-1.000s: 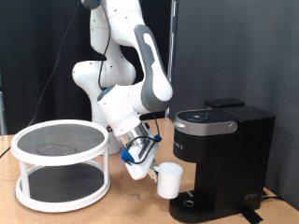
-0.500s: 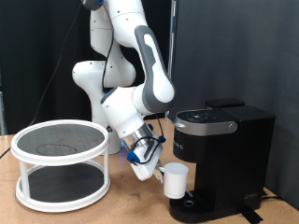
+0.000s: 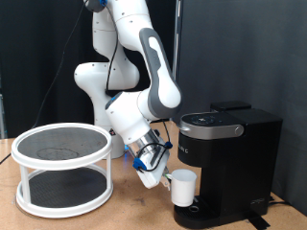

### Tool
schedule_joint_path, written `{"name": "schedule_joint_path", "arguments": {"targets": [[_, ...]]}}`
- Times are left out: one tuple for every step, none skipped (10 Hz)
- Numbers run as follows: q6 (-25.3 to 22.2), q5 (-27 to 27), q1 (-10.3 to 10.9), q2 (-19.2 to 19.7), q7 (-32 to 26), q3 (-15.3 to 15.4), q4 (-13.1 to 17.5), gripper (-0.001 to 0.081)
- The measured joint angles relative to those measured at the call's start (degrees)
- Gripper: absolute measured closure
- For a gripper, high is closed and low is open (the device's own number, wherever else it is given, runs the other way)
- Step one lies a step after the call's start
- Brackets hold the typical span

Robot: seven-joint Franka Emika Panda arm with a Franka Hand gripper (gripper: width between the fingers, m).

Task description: Make a cup of coffee with the keurig machine

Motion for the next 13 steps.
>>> {"name": "schedule_joint_path", "arguments": {"targets": [[0.1,0.2,0.0,0.3,-0.1,0.2,0.2,0.0798],[0.4,0.5,0.0,0.4,-0.2,0.5,0.4,0.0798],[0.8,0.8,0.0,0.6,-0.3,0.9,0.6,0.0798],[1.2,1.0,0.1,1.1,-0.3,1.2,0.8,0.0798],[1.5,1.3,0.1,1.5,-0.5,1.4,1.2,0.0798],[1.6,1.7,0.1,1.8,-0.9,1.5,1.4,0.0798],[1.6,1.9,0.1,1.8,-1.0,1.6,1.4,0.0798],[1.6,2.2,0.1,1.9,-1.0,1.6,1.5,0.0798],[1.6,2.5,0.1,1.9,-1.0,1.6,1.5,0.0798],[1.6,2.7,0.1,2.0,-1.1,1.7,1.5,0.0798],[1.6,2.8,0.1,2.0,-1.1,1.7,1.5,0.0798],[1.6,2.8,0.1,2.0,-1.1,1.7,1.5,0.0798],[1.6,2.8,0.1,2.0,-1.1,1.7,1.5,0.0609]]}}
